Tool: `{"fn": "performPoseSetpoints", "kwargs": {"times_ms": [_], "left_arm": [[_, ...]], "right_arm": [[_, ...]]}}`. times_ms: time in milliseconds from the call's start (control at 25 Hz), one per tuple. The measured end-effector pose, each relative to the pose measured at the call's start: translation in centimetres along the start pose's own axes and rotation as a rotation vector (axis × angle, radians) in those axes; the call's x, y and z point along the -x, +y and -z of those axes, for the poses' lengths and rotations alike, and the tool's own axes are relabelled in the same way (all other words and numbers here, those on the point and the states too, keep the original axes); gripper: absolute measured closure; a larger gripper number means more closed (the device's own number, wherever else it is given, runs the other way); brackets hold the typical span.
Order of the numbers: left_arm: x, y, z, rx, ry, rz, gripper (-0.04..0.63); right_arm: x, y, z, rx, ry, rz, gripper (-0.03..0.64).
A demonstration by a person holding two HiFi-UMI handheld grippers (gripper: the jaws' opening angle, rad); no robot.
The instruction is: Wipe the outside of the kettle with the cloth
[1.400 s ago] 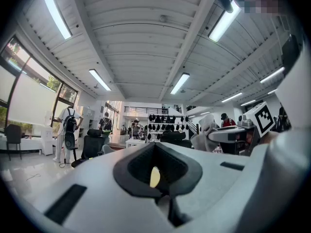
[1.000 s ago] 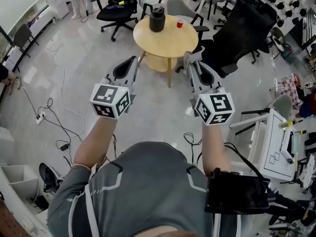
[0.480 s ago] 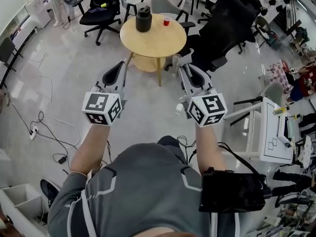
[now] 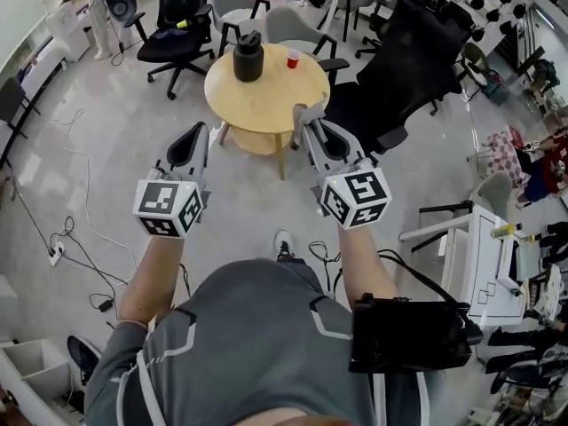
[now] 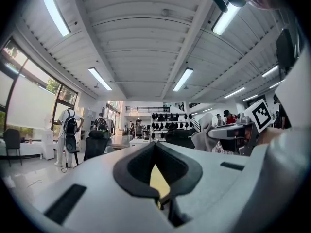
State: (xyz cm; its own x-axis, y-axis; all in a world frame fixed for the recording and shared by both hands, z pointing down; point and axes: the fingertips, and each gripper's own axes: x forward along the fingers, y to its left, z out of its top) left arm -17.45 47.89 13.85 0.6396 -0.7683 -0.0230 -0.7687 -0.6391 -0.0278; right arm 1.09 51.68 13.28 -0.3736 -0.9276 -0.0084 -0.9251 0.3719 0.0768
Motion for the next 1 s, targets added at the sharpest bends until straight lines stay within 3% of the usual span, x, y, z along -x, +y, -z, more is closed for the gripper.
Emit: {"fn": "performPoseSetpoints", "kwargs": {"times_ms": [360, 520, 760, 1000], "left_arm": [[-12.0, 0.5, -0.7, -0.016, 0.042, -0.098, 0.587], [-17.8, -0.1, -0.2, -0.012, 0.065, -0.098, 0.588], [-24.1, 1.0, 1.3, 0.02, 0.106, -0.16, 0.586], [-29.1, 2.8, 2.3, -0.003, 0.142, -0.141, 0.586]], "right_arm": [[-6.7, -12.2, 0.3, -0.034, -0.013, -0.075, 0.565], [-9.1, -17.2, 0.9, -0.04, -0.01, -0.098, 0.565], [-13.1, -23.3, 2.3, -0.062, -0.003, -0.117, 0.565], [-17.8, -26.8, 3.8, -0.093, 0.009, -0.119, 0.565]]}}
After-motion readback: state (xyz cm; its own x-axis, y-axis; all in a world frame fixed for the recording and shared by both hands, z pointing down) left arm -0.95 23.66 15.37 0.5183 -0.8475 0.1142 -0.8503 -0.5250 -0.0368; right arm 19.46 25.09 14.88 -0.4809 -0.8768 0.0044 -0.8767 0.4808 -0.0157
